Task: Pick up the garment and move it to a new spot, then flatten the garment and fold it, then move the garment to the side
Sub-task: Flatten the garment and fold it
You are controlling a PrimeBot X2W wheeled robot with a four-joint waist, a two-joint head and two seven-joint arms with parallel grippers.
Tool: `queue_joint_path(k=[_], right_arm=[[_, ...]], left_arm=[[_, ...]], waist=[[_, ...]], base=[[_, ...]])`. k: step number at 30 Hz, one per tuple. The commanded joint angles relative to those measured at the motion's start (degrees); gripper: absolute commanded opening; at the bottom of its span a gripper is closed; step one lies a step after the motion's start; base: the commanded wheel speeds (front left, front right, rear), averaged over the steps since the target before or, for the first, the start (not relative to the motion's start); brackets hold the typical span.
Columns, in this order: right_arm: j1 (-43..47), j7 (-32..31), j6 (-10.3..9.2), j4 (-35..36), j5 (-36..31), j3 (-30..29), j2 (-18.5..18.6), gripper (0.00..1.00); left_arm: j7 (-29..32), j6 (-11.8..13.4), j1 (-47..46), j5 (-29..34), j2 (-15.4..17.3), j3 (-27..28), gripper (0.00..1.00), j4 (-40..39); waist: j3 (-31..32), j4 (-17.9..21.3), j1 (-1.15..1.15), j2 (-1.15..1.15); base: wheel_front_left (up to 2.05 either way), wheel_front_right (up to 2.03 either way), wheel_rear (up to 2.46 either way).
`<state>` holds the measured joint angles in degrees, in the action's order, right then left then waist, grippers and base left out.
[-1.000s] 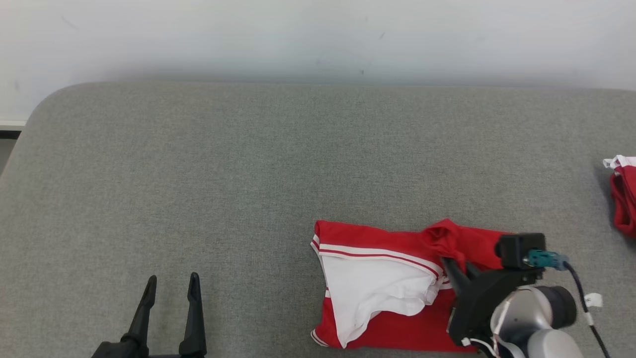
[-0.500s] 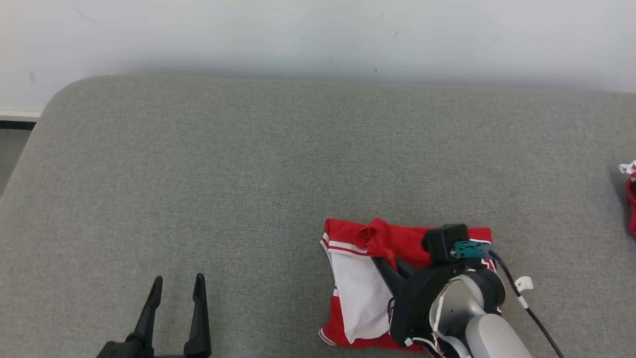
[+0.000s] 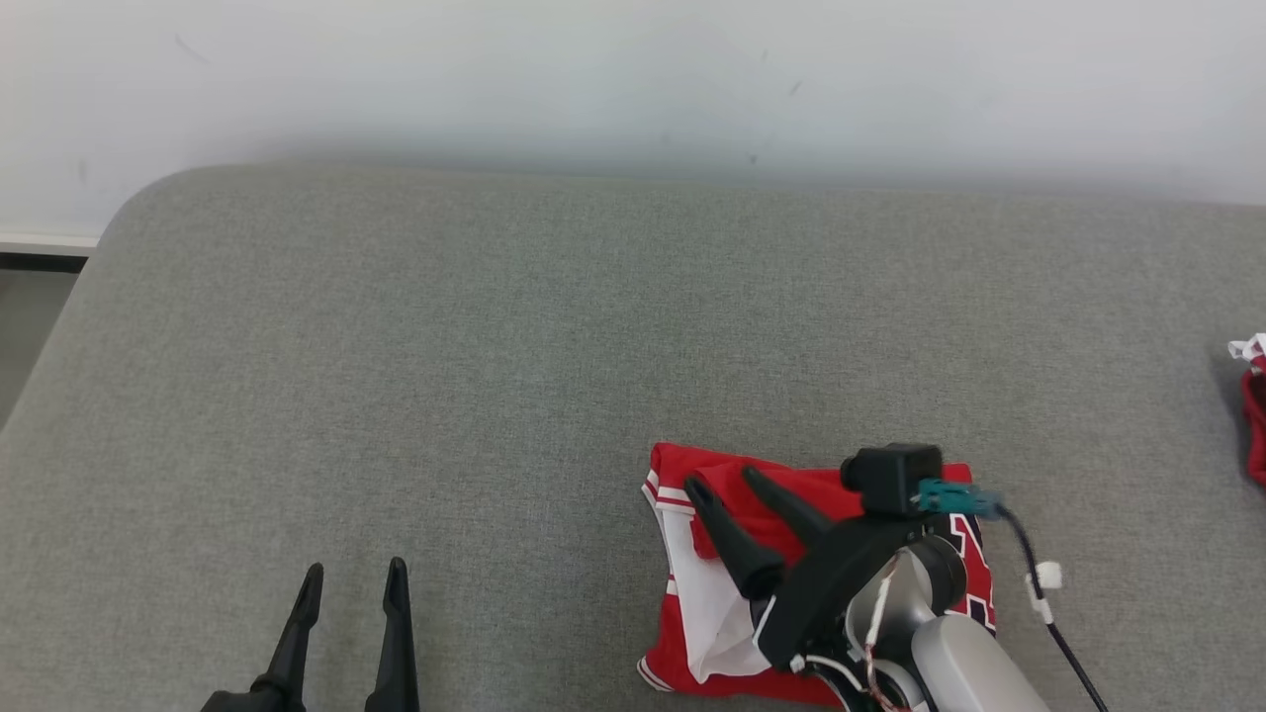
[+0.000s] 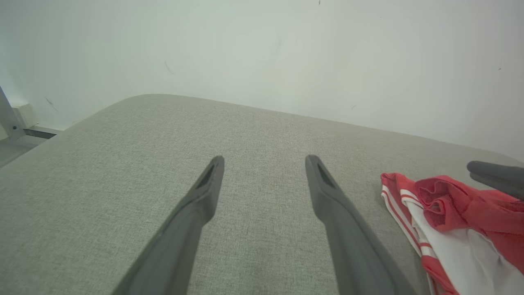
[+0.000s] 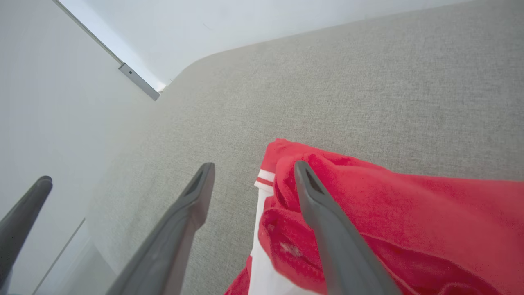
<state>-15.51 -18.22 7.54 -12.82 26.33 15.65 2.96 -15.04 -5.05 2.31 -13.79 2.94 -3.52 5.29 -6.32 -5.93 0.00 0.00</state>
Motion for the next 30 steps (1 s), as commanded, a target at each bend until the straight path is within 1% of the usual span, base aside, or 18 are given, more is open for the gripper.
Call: queue_joint_path(k=[1,3,5,7,12,13,14,16,18,21,23,25,29,30], right_arm=[[-0.7,1.9,-0.14,1.7,3.8,0.3,-0.2,1.00],[-1.1,4.0,-0.14,4.2,6.2,-0.5,-0.2,1.00],[-0.8,5.1,-0.15,6.3,6.0,-2.5,-0.1,1.00],[0.1,5.1,-0.14,8.3,3.4,-5.8,-0.1,1.00],[4.3,1.8,-0.15,11.8,-6.5,-16.4,-0.1,1.00],[4.3,1.8,-0.15,11.8,-6.5,-16.4,-0.1,1.00],[5.4,1.3,-0.14,12.4,-8.5,-18.6,-0.2,1.00],[7.2,1.2,-0.14,13.5,-11.5,-22.5,-0.2,1.00],[9.0,2.3,-0.14,14.4,-14.4,-25.7,-0.2,1.00],[11.8,6.3,-0.14,15.1,-15.1,-28.8,-0.2,1.00],[13.6,9.8,-0.15,14.3,-15.2,-30.5,-0.2,1.00],[15.2,13.6,-0.14,13.2,-17.1,-31.0,-0.2,1.00],[18.3,22.1,-0.14,9.9,-17.9,-28.5,-0.2,1.00],[18.9,24.6,-0.15,9.0,-17.8,-28.7,-0.1,1.00]], left_arm=[[-0.2,-0.1,0.9,0.0,-0.1,0.2,1.00,0.1],[-0.2,-0.2,1.3,0.1,-0.1,0.3,1.00,-0.1],[-0.2,-0.2,1.5,0.0,-0.1,0.3,1.00,-0.2],[-0.2,-0.1,1.8,0.0,-0.1,0.2,1.00,-0.2],[-0.2,0.0,2.0,-0.3,-0.1,0.0,1.00,-0.1],[-0.2,0.0,2.0,-0.3,-0.1,0.0,1.00,-0.1],[-0.2,0.0,2.0,-0.4,-0.1,0.0,1.00,-0.1],[-0.2,0.0,2.0,-0.4,-0.1,0.0,1.00,0.0],[-0.2,0.0,1.8,-0.3,-0.1,0.1,1.00,0.2],[-0.2,0.0,1.4,-0.2,-0.1,0.4,1.00,0.3],[-0.2,0.0,1.4,-0.3,-0.1,0.7,1.00,0.2],[-0.2,0.1,1.6,-0.3,-0.1,0.8,1.00,0.1],[-0.2,0.5,2.2,0.4,-0.1,1.3,1.00,0.1],[-0.2,0.5,2.3,0.6,-0.1,1.5,1.00,0.1]], waist=[[0.5,0.3,0.00,0.00],[0.7,0.6,0.00,0.00],[1.0,0.9,0.00,0.00],[1.2,1.1,0.00,0.00],[1.5,1.3,0.00,0.00],[1.5,1.3,0.00,0.00],[1.5,1.4,0.00,0.00],[1.6,1.4,0.00,0.00],[1.6,1.5,0.00,0.00],[1.7,1.8,0.00,0.00],[1.8,2.2,0.00,0.00],[2.1,2.5,0.00,0.00],[3.0,3.2,0.00,0.00],[3.4,3.3,0.00,0.00]], base=[[0.00,0.00,0.00],[0.00,0.00,0.00],[0.00,0.00,0.00],[0.00,0.00,0.00],[0.00,0.00,0.00],[0.00,0.00,0.00],[0.00,0.00,0.00],[0.00,0.00,0.00],[0.00,0.00,0.00],[0.00,0.00,0.00],[0.00,0.00,0.00],[0.00,0.00,0.00],[0.00,0.00,0.00],[0.00,0.00,0.00]])
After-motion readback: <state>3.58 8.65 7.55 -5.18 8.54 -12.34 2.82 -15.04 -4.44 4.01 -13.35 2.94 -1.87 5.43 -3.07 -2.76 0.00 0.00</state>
